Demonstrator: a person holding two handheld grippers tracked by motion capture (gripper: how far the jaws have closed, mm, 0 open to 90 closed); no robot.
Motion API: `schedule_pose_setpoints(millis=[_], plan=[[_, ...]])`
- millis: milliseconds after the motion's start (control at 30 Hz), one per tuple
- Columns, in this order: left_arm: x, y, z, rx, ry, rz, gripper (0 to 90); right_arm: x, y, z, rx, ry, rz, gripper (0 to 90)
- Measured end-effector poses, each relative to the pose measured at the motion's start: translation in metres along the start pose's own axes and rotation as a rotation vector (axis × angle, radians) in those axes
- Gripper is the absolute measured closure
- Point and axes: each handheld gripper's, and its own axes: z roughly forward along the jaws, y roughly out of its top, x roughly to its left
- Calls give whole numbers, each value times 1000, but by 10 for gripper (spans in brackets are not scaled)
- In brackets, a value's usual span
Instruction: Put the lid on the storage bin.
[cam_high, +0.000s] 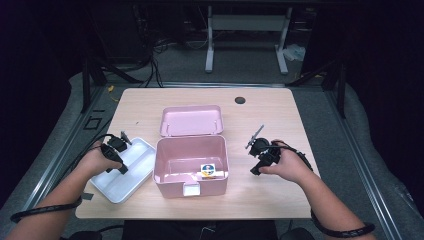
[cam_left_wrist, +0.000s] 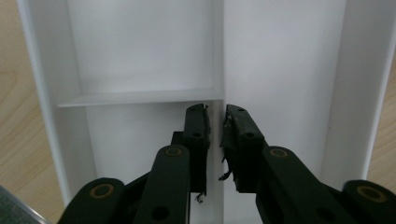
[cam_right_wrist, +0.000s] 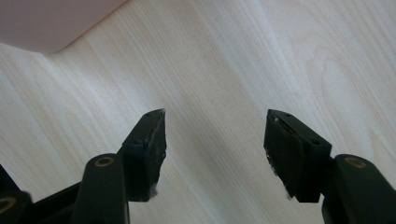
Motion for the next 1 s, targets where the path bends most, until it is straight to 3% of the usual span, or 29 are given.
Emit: schedule_pose_setpoints(millis=[100,233,833,1000], plan=[[0,1,2,10,-12,5,847,1,-1,3,14,-6,-4,384],[-2,4,4,32,3,26,865,1,-1,4,21,10,-5,384],[-2,11,9,82,1,-5,867,0,-2,4,29,5,-6,390],[-1,13,10,98,-1,-12,868,0,-2,6,4,8,1,391]])
